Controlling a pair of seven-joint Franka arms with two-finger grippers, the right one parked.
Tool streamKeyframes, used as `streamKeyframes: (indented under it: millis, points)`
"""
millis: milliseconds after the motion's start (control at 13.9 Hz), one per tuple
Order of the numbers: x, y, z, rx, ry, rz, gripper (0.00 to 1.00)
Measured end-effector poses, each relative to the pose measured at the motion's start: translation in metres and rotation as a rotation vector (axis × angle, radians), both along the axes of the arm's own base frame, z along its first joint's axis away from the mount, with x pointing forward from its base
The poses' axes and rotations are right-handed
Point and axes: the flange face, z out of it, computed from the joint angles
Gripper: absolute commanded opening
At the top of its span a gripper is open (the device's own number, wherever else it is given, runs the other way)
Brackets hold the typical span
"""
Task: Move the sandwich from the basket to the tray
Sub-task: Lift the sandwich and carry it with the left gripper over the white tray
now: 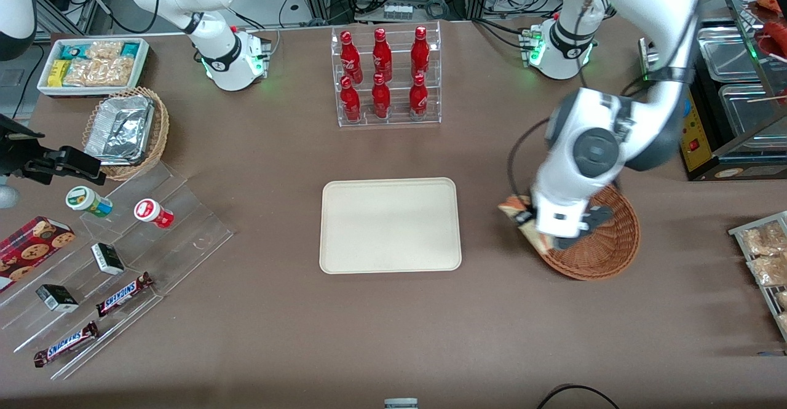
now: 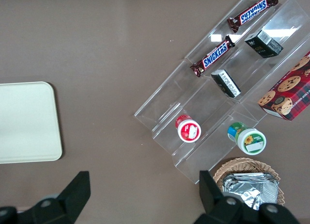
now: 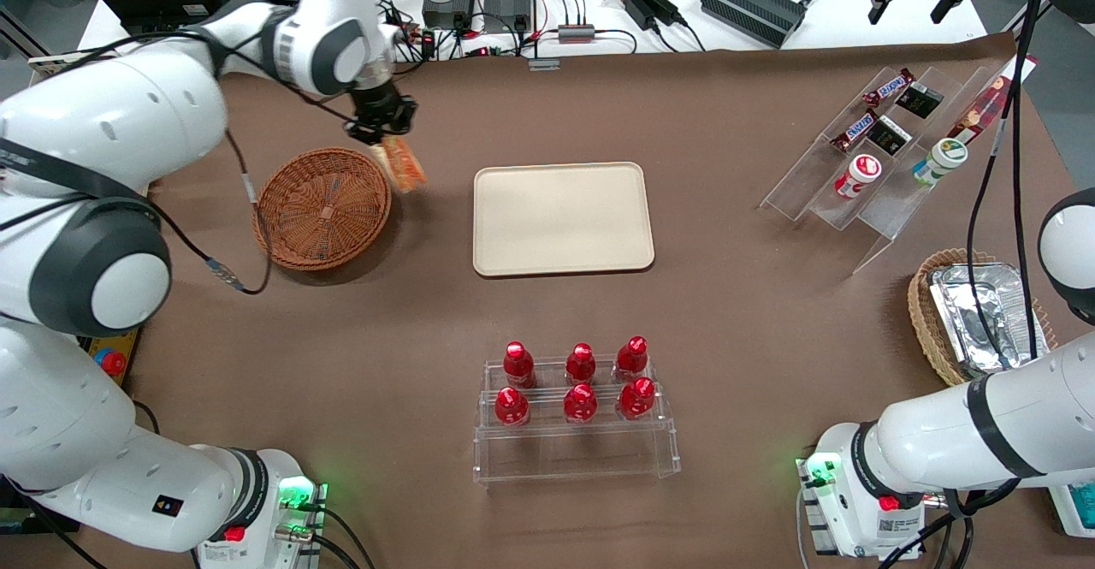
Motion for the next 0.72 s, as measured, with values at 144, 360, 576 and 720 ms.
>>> streamKeyframes:
  millis: [144,360,576,720]
  points:
    - [-0.003,-0.052,-0.003,-0.010,-0.017,-0.061,0.00]
    - [-0.017,-0.121,-0.030,-0.009,-0.009,-0.157,0.00]
    - [-0.035,-0.182,-0.061,-0.019,-0.018,-0.242,0.00]
    - [-0.045,-0.214,-0.075,-0.049,-0.061,-0.291,0.00]
